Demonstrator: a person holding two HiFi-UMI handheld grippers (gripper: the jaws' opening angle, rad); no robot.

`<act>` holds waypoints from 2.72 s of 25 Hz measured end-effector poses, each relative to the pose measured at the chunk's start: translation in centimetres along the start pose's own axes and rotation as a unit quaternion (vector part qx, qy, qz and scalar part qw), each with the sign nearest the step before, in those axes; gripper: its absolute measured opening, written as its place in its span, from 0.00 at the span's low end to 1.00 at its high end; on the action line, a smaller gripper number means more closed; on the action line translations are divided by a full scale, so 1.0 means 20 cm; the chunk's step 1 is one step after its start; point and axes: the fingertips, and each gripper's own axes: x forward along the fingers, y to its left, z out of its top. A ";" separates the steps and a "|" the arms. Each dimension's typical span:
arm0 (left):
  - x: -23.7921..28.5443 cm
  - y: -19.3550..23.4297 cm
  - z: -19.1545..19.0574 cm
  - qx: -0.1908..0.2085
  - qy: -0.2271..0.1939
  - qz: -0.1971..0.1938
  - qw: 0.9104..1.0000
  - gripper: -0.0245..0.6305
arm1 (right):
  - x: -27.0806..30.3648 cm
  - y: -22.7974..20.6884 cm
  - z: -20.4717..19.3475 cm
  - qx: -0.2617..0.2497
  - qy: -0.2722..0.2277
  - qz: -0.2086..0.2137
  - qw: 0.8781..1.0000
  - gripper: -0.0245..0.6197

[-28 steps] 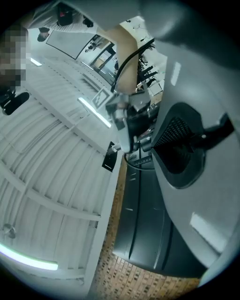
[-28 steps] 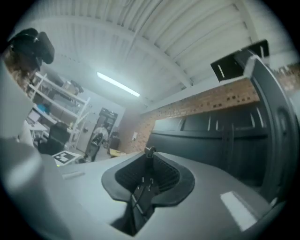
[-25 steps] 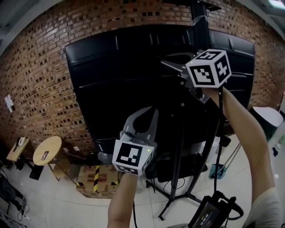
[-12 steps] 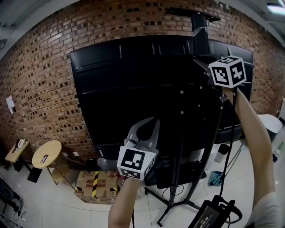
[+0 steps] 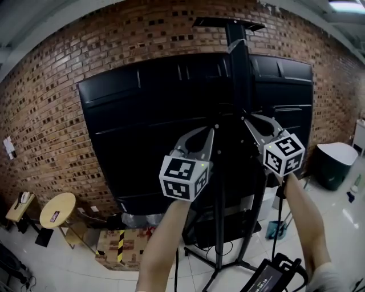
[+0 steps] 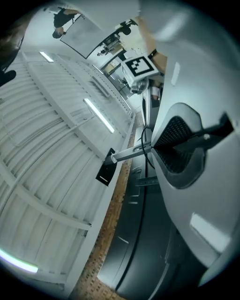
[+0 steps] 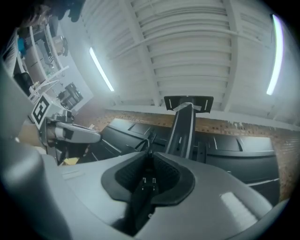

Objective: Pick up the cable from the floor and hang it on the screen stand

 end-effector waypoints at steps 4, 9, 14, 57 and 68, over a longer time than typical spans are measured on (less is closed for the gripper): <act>0.10 -0.06 -0.01 0.014 -0.004 0.000 1.000 0.07 | -0.02 0.02 -0.04 0.042 0.000 0.000 0.999 0.12; 0.12 -0.17 -0.06 0.031 0.004 -0.017 0.999 0.07 | -0.08 0.09 -0.21 0.087 0.016 0.015 0.996 0.12; 0.10 -0.22 -0.11 0.046 0.008 -0.024 0.999 0.07 | -0.08 0.17 -0.33 0.107 -0.008 0.012 0.994 0.12; -1.37 -0.76 -1.27 -0.212 0.205 0.108 0.949 0.07 | -0.98 1.60 -1.04 0.290 0.159 0.144 0.933 0.04; -1.39 -0.71 -1.19 -0.210 0.197 0.122 0.950 0.07 | -0.97 1.71 -0.97 0.287 0.151 0.173 0.930 0.04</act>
